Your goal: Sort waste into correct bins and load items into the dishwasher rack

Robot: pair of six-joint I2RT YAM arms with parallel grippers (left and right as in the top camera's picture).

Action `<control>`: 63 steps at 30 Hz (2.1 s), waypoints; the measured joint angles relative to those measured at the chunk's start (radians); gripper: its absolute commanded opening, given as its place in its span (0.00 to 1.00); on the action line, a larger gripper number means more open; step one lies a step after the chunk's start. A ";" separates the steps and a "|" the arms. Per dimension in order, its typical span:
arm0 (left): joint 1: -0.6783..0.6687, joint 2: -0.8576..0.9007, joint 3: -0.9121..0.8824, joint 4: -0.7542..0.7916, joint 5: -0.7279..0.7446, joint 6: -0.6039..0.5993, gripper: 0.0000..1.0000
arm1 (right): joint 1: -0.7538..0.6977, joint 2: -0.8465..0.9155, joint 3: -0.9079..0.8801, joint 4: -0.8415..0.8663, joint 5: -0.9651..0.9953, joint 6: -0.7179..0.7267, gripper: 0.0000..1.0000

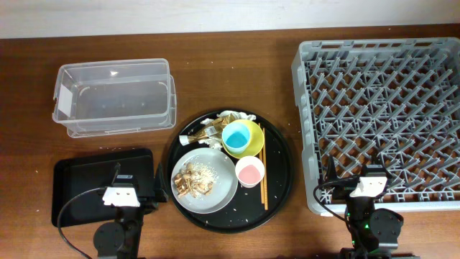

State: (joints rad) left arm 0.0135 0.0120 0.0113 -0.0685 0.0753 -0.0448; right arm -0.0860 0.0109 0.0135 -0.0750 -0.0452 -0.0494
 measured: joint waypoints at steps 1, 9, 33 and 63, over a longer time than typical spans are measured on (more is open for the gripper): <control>0.000 0.000 0.000 0.000 0.000 0.000 1.00 | 0.000 0.000 0.000 0.000 0.000 0.000 0.98; 0.000 0.000 0.000 0.000 0.000 0.000 1.00 | 0.000 0.000 0.000 0.000 0.000 0.000 0.98; 0.000 0.000 0.000 0.000 0.000 0.000 1.00 | 0.000 0.000 0.000 0.000 -0.004 0.000 0.98; 0.000 0.000 0.000 0.000 0.000 0.000 1.00 | 0.002 0.000 0.008 0.605 -0.889 0.631 0.99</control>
State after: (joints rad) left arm 0.0135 0.0120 0.0113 -0.0685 0.0753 -0.0448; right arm -0.0841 0.0109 0.0219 0.5297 -0.9344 0.5819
